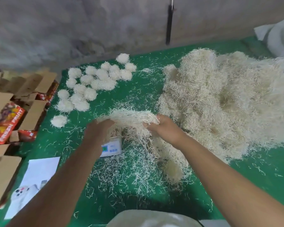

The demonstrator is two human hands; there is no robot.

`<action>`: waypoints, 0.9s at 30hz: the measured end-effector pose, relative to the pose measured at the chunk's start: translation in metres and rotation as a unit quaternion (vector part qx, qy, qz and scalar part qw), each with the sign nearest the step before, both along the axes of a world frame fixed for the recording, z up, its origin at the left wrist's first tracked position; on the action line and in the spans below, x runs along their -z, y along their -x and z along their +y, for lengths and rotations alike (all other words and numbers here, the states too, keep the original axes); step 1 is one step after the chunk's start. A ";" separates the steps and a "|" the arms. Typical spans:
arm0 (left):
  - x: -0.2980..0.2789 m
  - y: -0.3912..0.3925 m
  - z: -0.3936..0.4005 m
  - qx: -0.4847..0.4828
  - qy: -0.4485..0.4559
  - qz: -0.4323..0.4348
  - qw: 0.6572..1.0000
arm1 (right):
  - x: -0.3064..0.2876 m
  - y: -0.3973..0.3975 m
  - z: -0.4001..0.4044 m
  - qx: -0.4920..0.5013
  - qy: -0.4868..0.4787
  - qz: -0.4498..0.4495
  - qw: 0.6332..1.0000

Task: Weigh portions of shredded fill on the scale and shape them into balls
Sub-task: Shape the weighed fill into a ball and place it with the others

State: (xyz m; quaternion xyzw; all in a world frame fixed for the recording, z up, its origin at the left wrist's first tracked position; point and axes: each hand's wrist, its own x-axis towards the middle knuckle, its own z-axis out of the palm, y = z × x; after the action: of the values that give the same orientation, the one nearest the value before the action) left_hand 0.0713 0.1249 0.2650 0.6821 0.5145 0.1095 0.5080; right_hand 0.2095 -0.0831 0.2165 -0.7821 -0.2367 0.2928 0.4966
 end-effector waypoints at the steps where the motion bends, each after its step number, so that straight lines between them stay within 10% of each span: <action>1: 0.001 0.000 0.001 -0.011 0.003 -0.010 1.000 | 0.005 -0.002 -0.003 0.014 -0.002 0.026 1.000; 12: -0.005 -0.014 -0.016 0.038 -0.035 -0.001 0.999 | 0.040 -0.044 -0.069 0.358 -0.085 0.196 0.909; 27: -0.003 -0.065 -0.054 0.102 -0.074 -0.008 0.992 | 0.017 -0.035 -0.098 0.291 -0.073 0.178 0.937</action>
State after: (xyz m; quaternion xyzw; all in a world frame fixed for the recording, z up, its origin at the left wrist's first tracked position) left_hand 0.1368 0.0709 0.2676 0.7658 0.4288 0.1006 0.4686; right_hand 0.2443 -0.1815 0.1998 -0.7134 0.0722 0.2516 0.6500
